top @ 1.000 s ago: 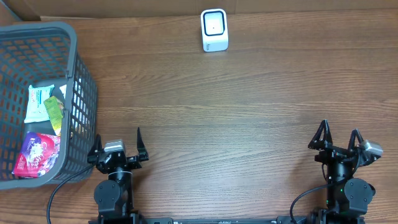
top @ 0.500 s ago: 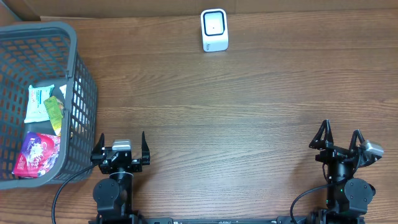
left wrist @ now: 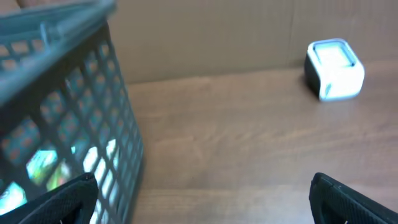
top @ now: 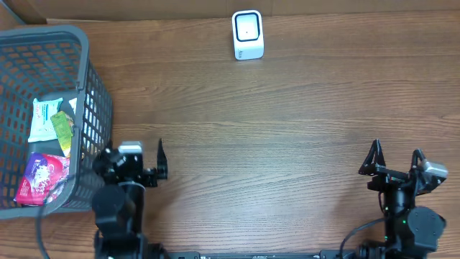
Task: Scan the item barcode
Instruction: 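Raise the left arm and move the left gripper over the basket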
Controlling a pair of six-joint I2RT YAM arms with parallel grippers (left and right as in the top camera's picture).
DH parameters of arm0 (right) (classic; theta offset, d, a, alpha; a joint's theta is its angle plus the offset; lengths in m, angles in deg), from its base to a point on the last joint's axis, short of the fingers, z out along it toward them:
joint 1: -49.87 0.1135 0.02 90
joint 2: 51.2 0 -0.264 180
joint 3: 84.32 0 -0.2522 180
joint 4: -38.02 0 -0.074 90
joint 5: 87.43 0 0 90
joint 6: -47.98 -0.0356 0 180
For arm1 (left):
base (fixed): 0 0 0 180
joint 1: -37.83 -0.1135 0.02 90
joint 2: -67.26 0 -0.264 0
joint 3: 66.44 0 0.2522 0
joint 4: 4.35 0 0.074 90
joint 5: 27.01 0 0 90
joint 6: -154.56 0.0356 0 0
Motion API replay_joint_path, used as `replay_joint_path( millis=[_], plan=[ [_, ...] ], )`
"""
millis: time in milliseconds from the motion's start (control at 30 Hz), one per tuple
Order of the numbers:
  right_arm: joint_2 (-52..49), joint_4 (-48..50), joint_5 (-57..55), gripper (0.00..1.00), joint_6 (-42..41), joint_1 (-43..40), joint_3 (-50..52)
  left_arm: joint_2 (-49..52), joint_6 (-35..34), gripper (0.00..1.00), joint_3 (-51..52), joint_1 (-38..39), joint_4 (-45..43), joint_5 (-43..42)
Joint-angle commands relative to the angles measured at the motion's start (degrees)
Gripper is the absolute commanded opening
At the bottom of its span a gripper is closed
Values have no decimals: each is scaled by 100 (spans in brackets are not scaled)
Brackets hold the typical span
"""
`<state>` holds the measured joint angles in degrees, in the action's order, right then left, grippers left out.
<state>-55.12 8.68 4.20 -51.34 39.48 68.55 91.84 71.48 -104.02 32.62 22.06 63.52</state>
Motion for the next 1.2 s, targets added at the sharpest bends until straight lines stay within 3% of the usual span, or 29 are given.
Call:
replay_joint_path(
  millis=[0,133,333,600,767,933,1067,1167],
  plan=[
    [-391,-111,280,100,87,31,-634,697,-595,100,-1027,37,90,-396],
    [-1163,-348,632,100,90,31,-1451,1663,-605,100,-2481,37,776,-820],
    [-2848,-1200,1344,100,90,33,-3193,3189,-603,100,-5184,39,2881,-855],
    [-5222,-3512,1799,100,90,33,-6194,4784,-83,100,-8155,37,5722,-979],
    [-6286,-4590,1757,100,212,31,-7639,4996,-332,100,-8585,37,6083,-1460],
    [-6655,-4804,2083,100,192,31,-7783,4999,-562,100,-8572,37,6170,-1707],
    [-6760,-4824,2310,100,195,33,-7781,5066,-328,100,-8546,35,6019,-1554],
    [-6769,-4830,2310,100,195,33,-7781,5149,-601,100,-8649,-24,6006,-745]
  ],
)
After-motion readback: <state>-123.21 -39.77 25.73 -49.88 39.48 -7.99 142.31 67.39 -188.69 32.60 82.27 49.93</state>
